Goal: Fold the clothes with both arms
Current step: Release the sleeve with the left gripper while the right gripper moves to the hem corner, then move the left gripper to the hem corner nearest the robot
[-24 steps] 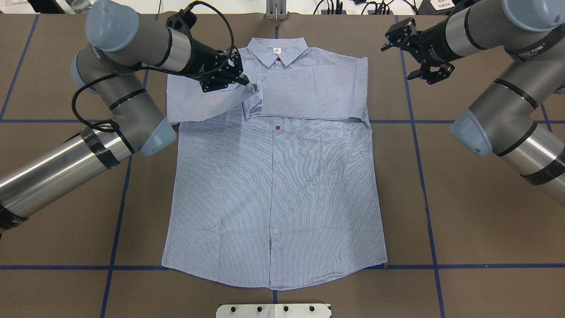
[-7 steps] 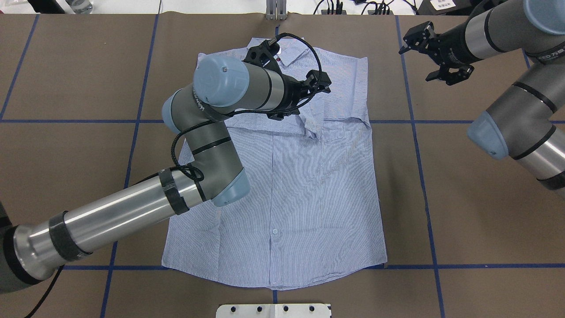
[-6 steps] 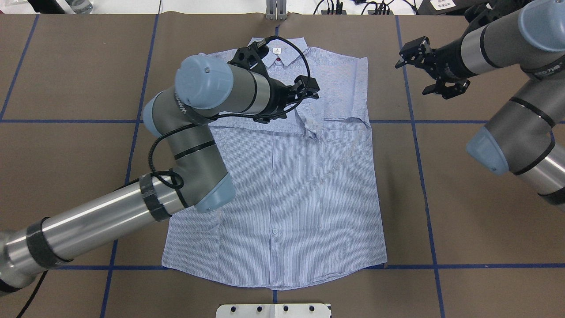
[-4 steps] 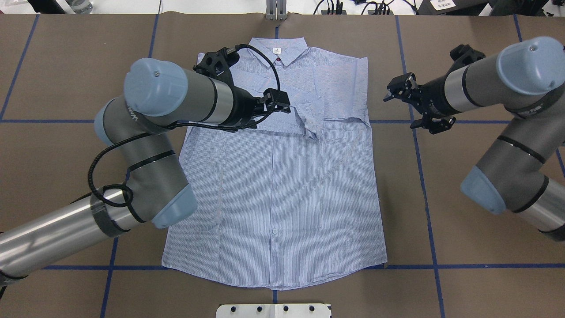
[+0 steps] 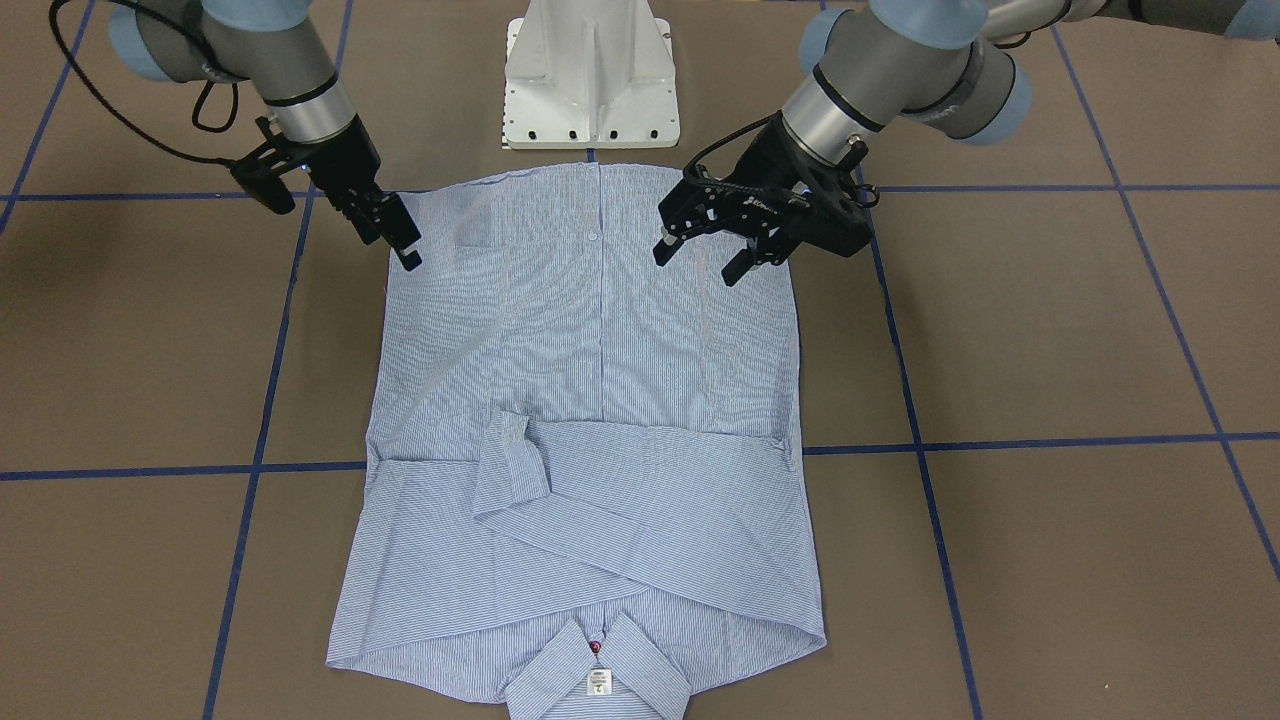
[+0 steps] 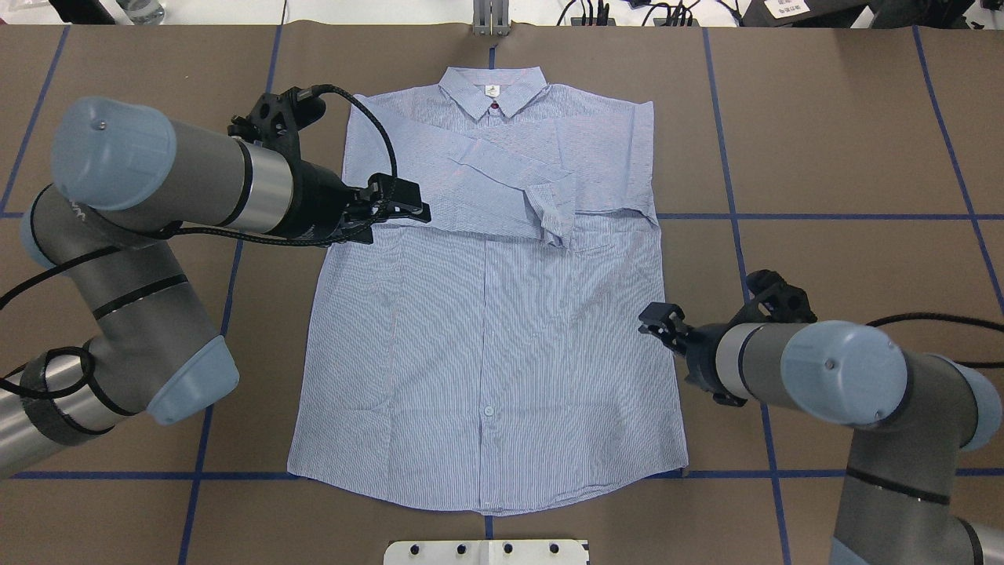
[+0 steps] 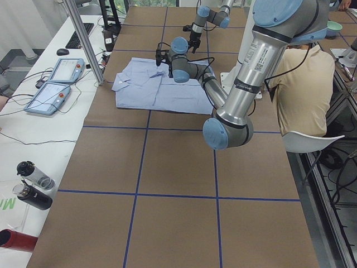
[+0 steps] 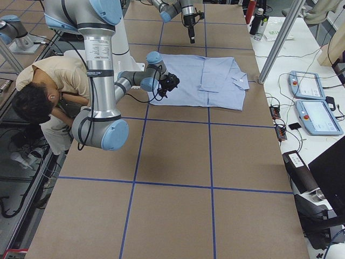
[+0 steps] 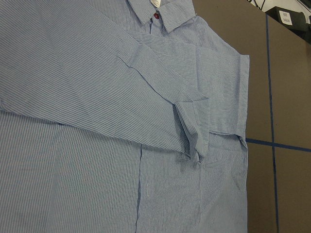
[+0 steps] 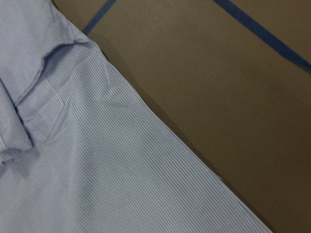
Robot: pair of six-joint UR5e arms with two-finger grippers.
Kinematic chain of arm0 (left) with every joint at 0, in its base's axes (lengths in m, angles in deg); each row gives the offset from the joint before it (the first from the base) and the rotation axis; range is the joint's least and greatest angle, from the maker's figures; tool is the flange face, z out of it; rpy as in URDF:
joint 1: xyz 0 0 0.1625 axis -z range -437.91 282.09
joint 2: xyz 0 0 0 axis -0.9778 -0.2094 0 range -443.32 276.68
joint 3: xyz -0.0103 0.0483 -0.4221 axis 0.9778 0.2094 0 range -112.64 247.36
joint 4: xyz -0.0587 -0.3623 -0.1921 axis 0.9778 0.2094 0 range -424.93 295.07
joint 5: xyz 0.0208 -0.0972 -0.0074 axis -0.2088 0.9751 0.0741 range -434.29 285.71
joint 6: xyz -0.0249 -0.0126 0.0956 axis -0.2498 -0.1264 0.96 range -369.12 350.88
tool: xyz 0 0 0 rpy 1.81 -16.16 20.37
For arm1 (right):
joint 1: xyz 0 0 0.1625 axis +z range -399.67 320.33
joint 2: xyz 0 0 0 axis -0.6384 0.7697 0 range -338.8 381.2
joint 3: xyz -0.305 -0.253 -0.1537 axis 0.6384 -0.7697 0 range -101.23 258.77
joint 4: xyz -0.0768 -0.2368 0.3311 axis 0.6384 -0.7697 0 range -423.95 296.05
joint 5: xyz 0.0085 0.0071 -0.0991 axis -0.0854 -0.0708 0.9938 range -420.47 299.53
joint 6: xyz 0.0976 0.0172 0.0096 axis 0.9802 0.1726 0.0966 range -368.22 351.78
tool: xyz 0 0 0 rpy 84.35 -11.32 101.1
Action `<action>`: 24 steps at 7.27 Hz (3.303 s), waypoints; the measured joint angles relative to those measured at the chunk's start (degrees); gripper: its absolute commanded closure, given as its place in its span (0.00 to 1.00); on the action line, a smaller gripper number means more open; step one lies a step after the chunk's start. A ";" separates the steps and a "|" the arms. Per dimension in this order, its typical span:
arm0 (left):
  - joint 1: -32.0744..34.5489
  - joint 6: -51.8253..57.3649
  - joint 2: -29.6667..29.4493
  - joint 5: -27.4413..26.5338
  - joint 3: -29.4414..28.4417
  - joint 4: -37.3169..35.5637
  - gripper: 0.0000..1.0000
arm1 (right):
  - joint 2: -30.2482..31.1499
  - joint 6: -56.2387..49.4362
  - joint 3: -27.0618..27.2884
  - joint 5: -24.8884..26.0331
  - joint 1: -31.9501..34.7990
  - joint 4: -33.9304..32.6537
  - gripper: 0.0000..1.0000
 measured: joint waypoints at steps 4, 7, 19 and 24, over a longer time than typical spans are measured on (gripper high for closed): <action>0.37 0.32 2.72 -0.63 2.66 -0.36 0.01 | 1.04 13.41 1.44 6.16 -10.47 -6.39 0.13; 0.42 0.07 2.84 -0.92 2.87 -0.38 0.01 | 3.19 15.74 1.01 6.75 -12.26 -6.64 0.13; -0.87 -4.68 13.81 -2.18 8.90 -0.43 0.23 | 4.20 15.94 4.82 6.25 -13.47 -6.72 1.00; -15.12 -10.94 26.64 -10.93 12.46 -0.29 0.06 | 4.92 15.92 5.88 6.25 -12.49 -6.94 1.00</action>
